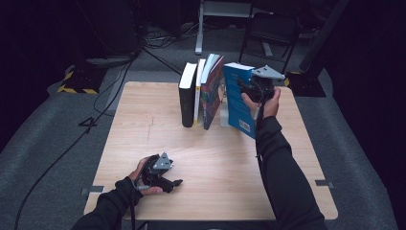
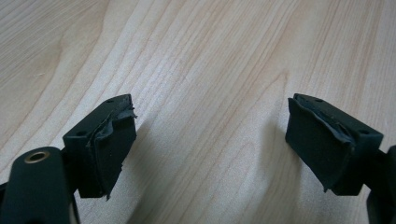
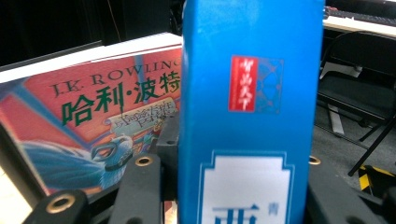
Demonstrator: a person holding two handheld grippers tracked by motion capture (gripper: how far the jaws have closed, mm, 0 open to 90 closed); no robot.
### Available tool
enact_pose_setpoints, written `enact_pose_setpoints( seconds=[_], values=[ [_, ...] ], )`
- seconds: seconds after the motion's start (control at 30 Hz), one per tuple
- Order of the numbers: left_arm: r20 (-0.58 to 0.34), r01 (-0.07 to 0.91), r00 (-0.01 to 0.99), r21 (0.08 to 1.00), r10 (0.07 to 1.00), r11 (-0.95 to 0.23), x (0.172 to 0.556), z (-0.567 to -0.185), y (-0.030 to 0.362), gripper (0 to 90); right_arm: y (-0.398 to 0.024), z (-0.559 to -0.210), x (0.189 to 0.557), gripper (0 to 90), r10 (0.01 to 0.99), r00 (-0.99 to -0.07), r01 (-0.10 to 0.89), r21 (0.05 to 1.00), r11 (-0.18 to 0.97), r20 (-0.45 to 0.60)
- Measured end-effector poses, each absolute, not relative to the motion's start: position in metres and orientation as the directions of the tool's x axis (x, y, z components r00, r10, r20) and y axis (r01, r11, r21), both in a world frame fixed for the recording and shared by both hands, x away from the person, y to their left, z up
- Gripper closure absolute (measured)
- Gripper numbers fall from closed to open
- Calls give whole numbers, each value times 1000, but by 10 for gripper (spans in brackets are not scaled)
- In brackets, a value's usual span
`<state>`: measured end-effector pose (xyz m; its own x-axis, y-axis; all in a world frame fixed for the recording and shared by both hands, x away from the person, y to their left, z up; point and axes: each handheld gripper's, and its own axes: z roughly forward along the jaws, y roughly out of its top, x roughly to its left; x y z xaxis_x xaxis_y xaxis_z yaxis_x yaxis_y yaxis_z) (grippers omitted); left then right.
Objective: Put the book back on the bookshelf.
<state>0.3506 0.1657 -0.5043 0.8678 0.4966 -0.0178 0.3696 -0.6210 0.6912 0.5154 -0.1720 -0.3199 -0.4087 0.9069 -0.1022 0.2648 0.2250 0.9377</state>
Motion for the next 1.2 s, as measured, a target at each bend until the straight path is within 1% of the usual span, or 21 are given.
enact_pose_setpoints(
  seconds=[0.07,0.17,0.23,0.33,0.53,0.7,0.77,0.97,1.1,1.2],
  values=[
    [-18,367,870,691,493,-622,350,-504,166,163,-170,-326,518,607,910,-405,284,933,222,-94],
    [-18,365,871,692,490,-623,350,-504,166,163,-171,-328,516,606,904,-422,281,937,206,-72],
    [-18,365,871,692,490,-623,350,-504,166,163,-170,-328,511,605,897,-430,274,932,238,-102],
    [-18,366,871,691,492,-623,350,-504,166,163,-174,-329,504,603,890,-445,272,930,245,-104],
    [-19,367,870,691,492,-623,350,-504,166,163,-189,-334,484,598,870,-485,293,922,253,-85],
    [-19,367,870,692,492,-621,350,-505,166,162,-200,-340,465,597,843,-535,336,900,277,-60],
    [-20,367,871,692,492,-621,350,-505,166,162,-200,-344,455,598,823,-562,326,894,308,-79],
    [-19,366,870,692,492,-622,350,-504,166,162,-203,-349,439,600,833,-546,316,899,302,-88],
    [-20,367,870,693,492,-620,350,-505,165,162,-217,-349,434,598,861,-501,316,909,273,-84],
    [-21,367,871,692,491,-621,350,-504,165,161,-226,-348,435,596,866,-494,327,906,269,-79]
  ],
)
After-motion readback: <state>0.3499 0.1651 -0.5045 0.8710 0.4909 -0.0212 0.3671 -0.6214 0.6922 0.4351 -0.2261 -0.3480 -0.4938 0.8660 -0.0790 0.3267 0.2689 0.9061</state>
